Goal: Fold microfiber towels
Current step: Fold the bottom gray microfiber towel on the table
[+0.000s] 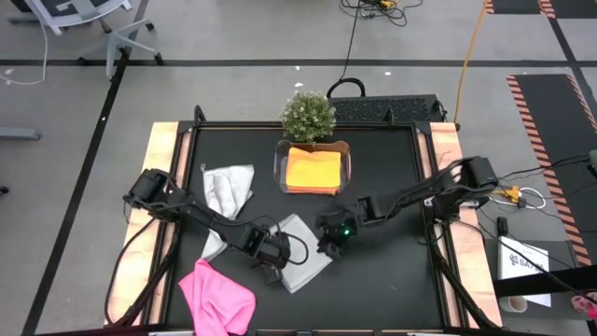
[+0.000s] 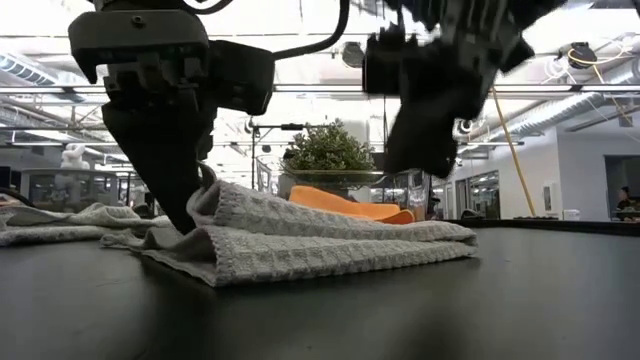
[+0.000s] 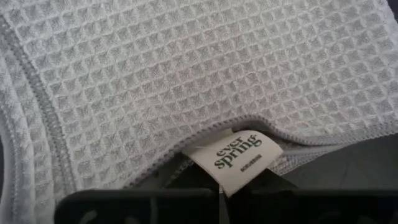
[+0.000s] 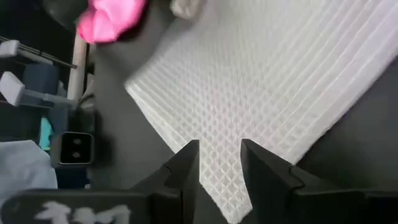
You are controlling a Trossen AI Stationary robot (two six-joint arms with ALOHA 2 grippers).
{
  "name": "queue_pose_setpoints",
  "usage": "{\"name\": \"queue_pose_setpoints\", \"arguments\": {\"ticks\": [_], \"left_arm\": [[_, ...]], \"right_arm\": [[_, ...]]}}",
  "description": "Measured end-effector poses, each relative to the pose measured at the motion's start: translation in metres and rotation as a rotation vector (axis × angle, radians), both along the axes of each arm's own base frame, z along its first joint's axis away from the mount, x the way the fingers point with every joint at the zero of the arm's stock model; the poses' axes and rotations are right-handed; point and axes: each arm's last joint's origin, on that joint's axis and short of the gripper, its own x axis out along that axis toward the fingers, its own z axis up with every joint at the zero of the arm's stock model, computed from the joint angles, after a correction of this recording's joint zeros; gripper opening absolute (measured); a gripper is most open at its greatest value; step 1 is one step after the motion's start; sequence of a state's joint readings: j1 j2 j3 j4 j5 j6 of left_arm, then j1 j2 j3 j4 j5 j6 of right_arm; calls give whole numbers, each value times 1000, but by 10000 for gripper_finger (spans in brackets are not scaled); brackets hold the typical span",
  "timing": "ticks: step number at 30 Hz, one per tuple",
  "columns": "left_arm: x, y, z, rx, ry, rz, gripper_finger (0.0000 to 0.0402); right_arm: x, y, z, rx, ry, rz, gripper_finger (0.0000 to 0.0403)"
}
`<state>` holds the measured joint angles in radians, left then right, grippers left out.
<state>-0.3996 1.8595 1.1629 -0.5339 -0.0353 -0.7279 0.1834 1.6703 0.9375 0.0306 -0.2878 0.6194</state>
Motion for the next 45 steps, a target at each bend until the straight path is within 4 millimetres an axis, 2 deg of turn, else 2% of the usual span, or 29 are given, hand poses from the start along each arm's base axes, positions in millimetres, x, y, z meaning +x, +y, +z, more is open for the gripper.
{"name": "queue_pose_setpoints", "arguments": {"ticks": [4, 9, 16, 25, 27, 29, 34, 37, 42, 45], "left_arm": [[4, 2, 1, -3, -37, 30, 7], [8, 3, 3, -18, -68, 34, 7], [4, -5, 3, -165, -3, -36, 7], [-9, -29, 5, -436, 150, -159, 7], [-11, -32, 4, -392, 132, -160, 7], [-9, -30, 3, -272, 71, -114, 7], [3, -9, 3, 71, -120, 110, 7], [10, 2, 5, 171, -193, 176, 7], [21, 17, 8, 135, -222, 124, 7], [20, 16, 9, -12, -164, 3, 7]], "right_arm": [[6, 11, -30, 30, 18, 1, 110], [9, 24, -52, 42, 57, 16, 110], [-3, 27, -58, -40, 161, 96, 109], [-8, 9, -50, -84, 189, 103, 109], [-8, 5, -48, -95, 190, 96, 109], [-8, 2, -48, -102, 186, 97, 109], [-11, -2, -49, -121, 215, 111, 109], [-11, -2, -49, -135, 214, 128, 109], [-15, -5, -52, -175, 244, 176, 109], [-20, -11, -55, -187, 302, 181, 109]]}}
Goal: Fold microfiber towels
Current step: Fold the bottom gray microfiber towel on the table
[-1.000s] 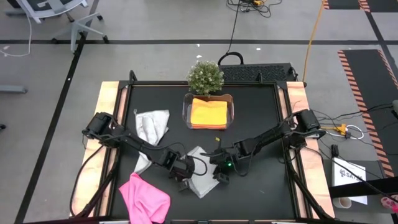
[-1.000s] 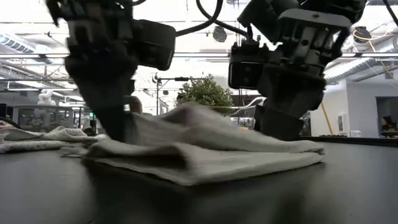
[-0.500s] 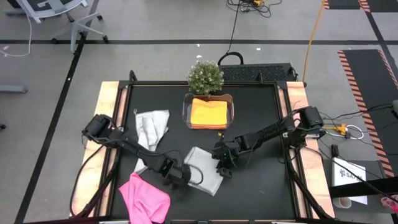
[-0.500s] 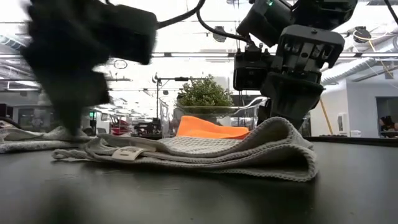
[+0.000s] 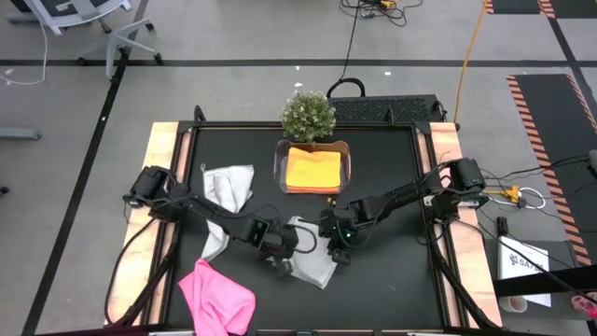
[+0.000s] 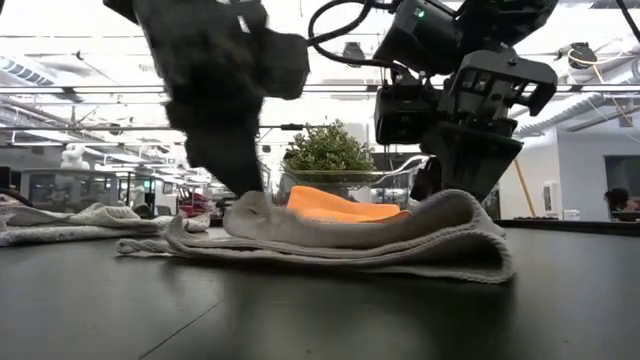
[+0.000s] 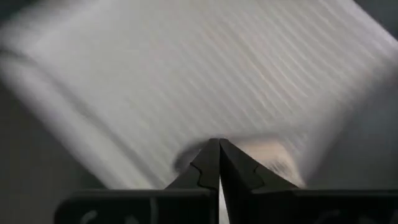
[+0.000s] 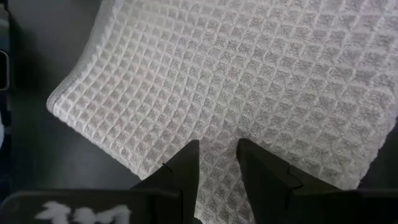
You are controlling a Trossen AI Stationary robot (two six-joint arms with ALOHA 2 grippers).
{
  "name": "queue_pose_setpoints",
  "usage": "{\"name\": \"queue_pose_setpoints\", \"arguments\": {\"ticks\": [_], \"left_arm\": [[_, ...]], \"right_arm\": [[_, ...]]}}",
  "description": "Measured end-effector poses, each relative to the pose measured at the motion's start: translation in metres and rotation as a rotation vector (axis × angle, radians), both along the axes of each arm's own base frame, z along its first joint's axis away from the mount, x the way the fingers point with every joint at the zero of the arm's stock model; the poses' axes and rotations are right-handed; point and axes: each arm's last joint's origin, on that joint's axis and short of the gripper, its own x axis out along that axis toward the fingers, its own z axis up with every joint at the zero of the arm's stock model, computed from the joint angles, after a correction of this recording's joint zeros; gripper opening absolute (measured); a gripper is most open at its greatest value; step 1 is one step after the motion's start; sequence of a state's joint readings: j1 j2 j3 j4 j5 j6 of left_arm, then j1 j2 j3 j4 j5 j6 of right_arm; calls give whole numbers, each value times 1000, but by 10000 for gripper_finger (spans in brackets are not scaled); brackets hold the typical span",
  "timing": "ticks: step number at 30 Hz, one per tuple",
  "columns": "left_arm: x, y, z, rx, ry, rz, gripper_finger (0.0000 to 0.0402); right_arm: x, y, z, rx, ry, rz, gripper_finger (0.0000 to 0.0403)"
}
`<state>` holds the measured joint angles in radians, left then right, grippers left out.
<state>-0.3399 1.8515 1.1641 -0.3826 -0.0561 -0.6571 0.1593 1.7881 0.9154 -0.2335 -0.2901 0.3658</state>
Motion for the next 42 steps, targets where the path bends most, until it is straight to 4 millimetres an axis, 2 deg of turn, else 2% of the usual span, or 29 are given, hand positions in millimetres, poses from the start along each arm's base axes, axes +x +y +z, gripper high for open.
{"name": "queue_pose_setpoints", "arguments": {"ticks": [4, 7, 10, 15, 19, 23, 29, 33, 37, 39, 42], "left_arm": [[-4, -10, 4, -227, 67, -171, 7], [-7, -16, 7, -238, 65, -197, 7], [-3, -14, 9, -124, -17, -133, 7], [5, -3, 12, 197, -160, -53, 7], [7, 13, 10, 321, -131, -109, 7], [5, 28, 0, 323, -19, -141, 7], [7, 36, -23, 240, 95, -172, 7], [9, 38, -26, 231, 92, -152, 7], [13, 38, -25, 219, 55, -143, 7], [15, 37, -25, 206, 30, -132, 7], [18, 35, -24, 160, 2, -102, 7]], "right_arm": [[-2, -6, -1, -15, 19, 11, 109], [-1, -9, -1, -35, 8, 27, 109], [-1, -14, -1, -54, -2, 39, 109], [-1, -18, -2, -61, -2, 38, 109], [-1, -17, -2, -42, 7, 15, 109], [-1, -17, 3, -23, 8, -22, 109], [-12, -21, 35, -5, -17, -125, 109], [-25, -23, 70, -10, -84, -179, 109], [-36, -22, 92, -43, -154, -222, 109], [-39, -21, 99, -36, -177, -245, 109], [-41, -14, 95, -32, -157, -251, 109]]}}
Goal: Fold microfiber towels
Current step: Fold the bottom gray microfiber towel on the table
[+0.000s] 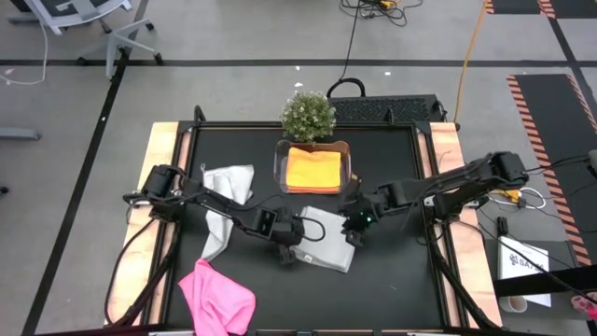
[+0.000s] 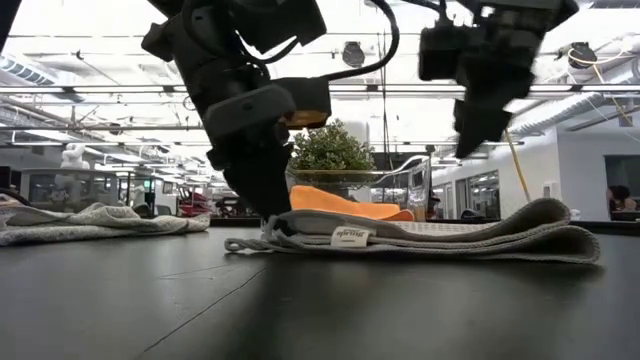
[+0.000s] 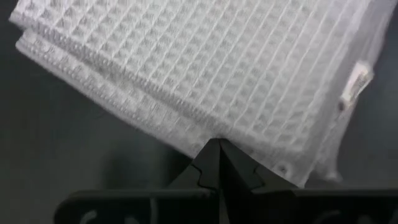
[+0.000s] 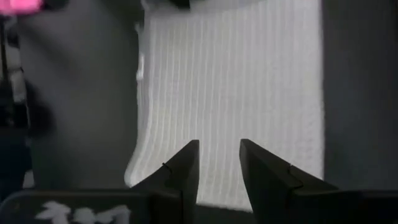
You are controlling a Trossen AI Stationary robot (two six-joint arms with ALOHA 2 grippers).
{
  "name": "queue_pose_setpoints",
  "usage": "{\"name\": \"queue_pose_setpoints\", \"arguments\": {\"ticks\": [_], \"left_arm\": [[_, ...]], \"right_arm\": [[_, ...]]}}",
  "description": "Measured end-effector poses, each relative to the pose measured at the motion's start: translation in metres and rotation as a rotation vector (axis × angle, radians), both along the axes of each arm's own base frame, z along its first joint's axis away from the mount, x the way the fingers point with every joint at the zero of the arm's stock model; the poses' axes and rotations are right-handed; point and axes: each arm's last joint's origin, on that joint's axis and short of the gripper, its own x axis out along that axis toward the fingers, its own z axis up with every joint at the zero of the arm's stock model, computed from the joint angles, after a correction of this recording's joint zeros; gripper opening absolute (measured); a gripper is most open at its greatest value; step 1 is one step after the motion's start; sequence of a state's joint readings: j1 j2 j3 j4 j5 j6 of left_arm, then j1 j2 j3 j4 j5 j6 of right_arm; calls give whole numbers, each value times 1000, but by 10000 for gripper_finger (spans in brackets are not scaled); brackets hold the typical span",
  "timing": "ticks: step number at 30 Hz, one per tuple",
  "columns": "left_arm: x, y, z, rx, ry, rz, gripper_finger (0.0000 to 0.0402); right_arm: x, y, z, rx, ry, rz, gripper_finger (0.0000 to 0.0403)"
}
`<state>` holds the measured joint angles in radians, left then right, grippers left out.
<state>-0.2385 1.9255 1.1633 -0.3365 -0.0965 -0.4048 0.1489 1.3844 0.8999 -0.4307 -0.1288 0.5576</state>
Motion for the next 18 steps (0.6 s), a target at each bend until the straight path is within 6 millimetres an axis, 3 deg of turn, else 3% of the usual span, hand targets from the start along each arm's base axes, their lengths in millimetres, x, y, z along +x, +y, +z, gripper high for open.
{"name": "queue_pose_setpoints", "arguments": {"ticks": [10, 18], "left_arm": [[-8, -31, 0, -82, 0, 96, 7], [-13, -62, 5, -176, -66, 135, 7]], "right_arm": [[-16, 27, -49, -7, 151, 74, 109], [-26, 29, -73, 3, 104, 85, 109]]}}
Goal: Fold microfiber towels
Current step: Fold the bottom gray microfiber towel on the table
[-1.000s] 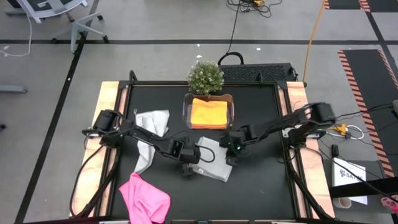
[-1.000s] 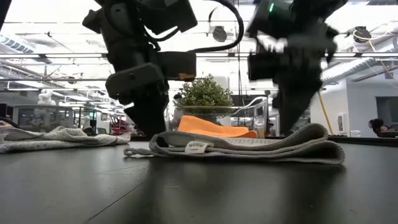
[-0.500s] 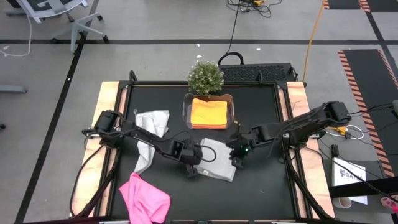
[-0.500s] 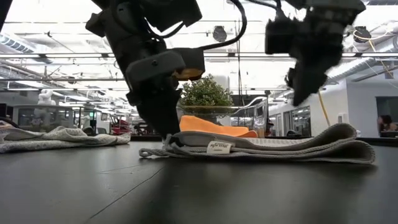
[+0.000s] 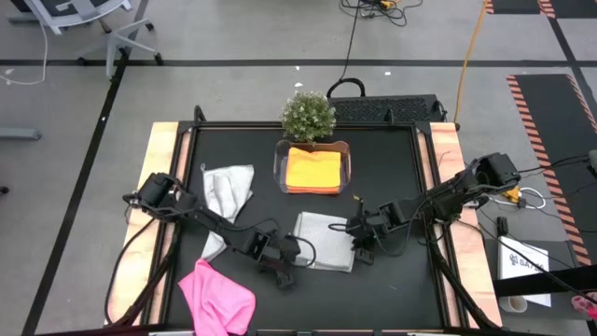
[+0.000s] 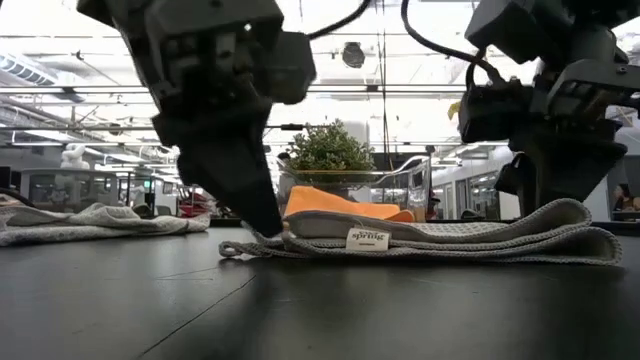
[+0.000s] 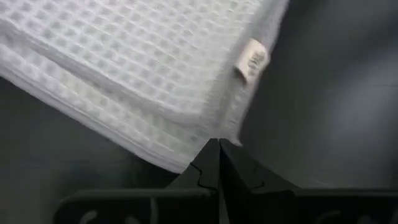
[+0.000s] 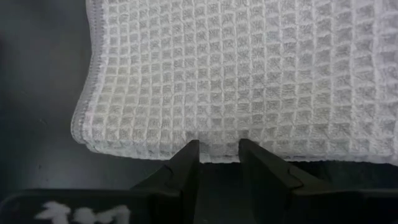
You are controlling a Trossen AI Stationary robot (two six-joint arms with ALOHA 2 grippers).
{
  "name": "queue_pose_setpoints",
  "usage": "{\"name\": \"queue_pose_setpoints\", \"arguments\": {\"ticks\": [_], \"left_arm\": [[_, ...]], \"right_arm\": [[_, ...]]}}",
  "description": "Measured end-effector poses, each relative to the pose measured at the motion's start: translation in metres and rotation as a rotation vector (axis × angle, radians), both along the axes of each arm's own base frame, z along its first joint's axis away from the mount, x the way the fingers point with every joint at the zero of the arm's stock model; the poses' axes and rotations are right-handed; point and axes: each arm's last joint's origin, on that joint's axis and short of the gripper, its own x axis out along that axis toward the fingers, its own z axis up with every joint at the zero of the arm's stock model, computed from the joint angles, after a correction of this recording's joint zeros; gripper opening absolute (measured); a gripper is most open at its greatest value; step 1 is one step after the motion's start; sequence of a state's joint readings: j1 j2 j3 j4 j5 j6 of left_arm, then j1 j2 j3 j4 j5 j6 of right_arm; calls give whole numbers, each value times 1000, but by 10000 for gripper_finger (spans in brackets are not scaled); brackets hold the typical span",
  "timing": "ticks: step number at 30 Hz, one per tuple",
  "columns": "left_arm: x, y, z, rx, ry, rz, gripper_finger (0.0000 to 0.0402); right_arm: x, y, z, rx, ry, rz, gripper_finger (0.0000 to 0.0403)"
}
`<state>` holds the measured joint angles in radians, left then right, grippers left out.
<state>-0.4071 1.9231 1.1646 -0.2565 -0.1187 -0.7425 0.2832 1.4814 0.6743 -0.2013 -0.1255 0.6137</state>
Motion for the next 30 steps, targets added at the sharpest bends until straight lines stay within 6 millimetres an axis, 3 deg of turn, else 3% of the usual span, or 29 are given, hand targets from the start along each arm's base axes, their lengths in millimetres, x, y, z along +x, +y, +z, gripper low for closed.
{"name": "queue_pose_setpoints", "arguments": {"ticks": [7, 12, 20, 30], "left_arm": [[1, 2, 44, 215, -137, 68, 5], [16, 22, 51, 319, -218, 74, 2], [34, 47, 21, 277, -146, 30, 2], [40, 43, -4, 246, -111, 18, 3]], "right_arm": [[-2, -1, 16, 20, -59, -2, 109], [-1, -2, 21, -14, -107, -28, 109], [0, -5, 22, -84, -137, -68, 109], [-2, -7, 16, -120, -165, -109, 109]]}}
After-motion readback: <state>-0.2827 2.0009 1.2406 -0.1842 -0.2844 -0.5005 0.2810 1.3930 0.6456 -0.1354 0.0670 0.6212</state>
